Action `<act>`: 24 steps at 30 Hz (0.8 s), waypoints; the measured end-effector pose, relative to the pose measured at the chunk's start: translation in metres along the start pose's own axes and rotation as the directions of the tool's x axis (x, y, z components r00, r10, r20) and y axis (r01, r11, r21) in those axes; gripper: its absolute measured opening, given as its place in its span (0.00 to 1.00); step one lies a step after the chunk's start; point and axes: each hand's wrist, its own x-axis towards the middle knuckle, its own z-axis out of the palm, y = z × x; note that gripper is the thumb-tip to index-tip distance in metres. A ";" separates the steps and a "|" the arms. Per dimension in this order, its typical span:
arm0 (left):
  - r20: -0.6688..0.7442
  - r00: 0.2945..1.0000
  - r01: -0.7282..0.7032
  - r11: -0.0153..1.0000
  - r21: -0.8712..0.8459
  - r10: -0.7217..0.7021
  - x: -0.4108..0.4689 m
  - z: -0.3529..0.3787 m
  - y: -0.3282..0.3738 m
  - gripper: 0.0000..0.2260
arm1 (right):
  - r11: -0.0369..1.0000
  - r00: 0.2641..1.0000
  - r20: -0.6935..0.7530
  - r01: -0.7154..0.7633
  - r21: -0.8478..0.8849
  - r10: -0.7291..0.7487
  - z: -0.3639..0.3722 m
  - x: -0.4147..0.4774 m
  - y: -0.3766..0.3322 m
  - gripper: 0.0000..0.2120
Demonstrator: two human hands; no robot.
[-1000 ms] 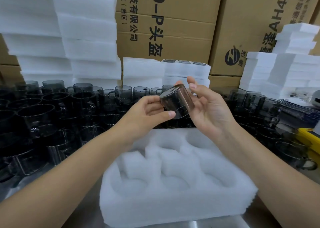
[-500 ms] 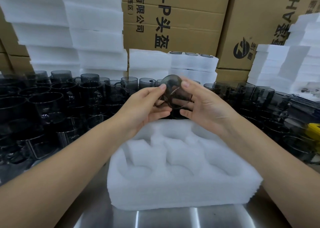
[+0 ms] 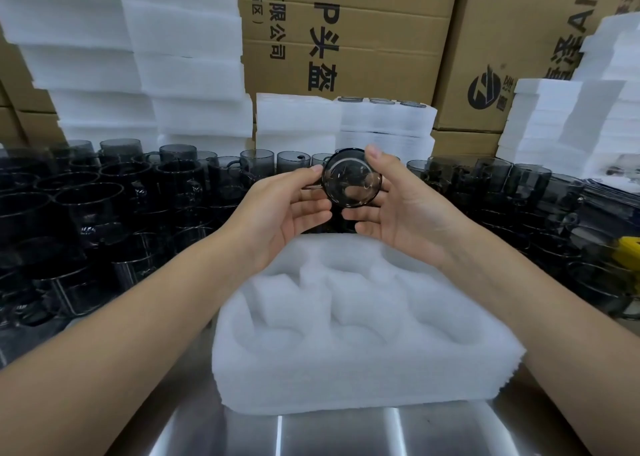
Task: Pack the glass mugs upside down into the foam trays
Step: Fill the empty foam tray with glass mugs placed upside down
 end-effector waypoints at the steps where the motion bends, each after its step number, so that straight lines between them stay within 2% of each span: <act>1: 0.000 1.000 -0.006 1.000 -0.004 0.006 0.000 0.000 0.000 0.12 | 1.000 1.000 0.005 0.000 -0.006 0.000 0.000 0.000 0.000 0.15; 4: 0.011 1.000 -0.020 1.000 -0.015 0.020 0.001 -0.001 -0.001 0.12 | 1.000 1.000 -0.020 -0.017 -0.006 0.017 0.000 0.000 0.000 0.19; 8: 0.032 0.999 -0.026 1.000 -0.002 0.026 0.001 -0.002 -0.002 0.05 | 0.999 0.998 -0.051 -0.031 0.015 0.032 0.001 0.000 -0.001 0.25; 10: 0.049 0.998 -0.035 0.999 0.012 0.034 0.000 -0.003 -0.001 0.05 | 0.999 0.998 -0.055 -0.030 0.019 0.032 0.001 -0.001 -0.002 0.27; 14: 0.095 0.994 -0.059 0.994 0.090 0.050 -0.003 -0.004 -0.001 0.20 | 0.998 0.998 -0.059 -0.024 0.053 0.027 -0.001 -0.002 -0.004 0.23; 17: 0.109 0.992 -0.073 0.991 0.111 0.060 -0.004 -0.003 -0.001 0.24 | 0.995 0.995 -0.088 -0.035 0.097 0.043 -0.001 -0.002 -0.005 0.20; 19: 0.107 0.992 -0.075 0.991 0.110 0.064 -0.005 -0.002 -0.001 0.22 | 0.993 0.993 -0.101 -0.043 0.106 0.054 -0.001 -0.002 -0.005 0.20; 22: 0.095 0.993 -0.075 0.990 0.116 0.064 -0.004 -0.002 -0.002 0.08 | 0.994 0.993 -0.099 -0.054 0.098 0.064 0.000 -0.002 -0.004 0.21; 24: 0.076 0.995 -0.079 0.990 0.117 0.071 -0.004 0.000 -0.002 0.05 | 0.992 0.994 -0.092 -0.054 0.110 0.064 0.001 -0.002 -0.004 0.21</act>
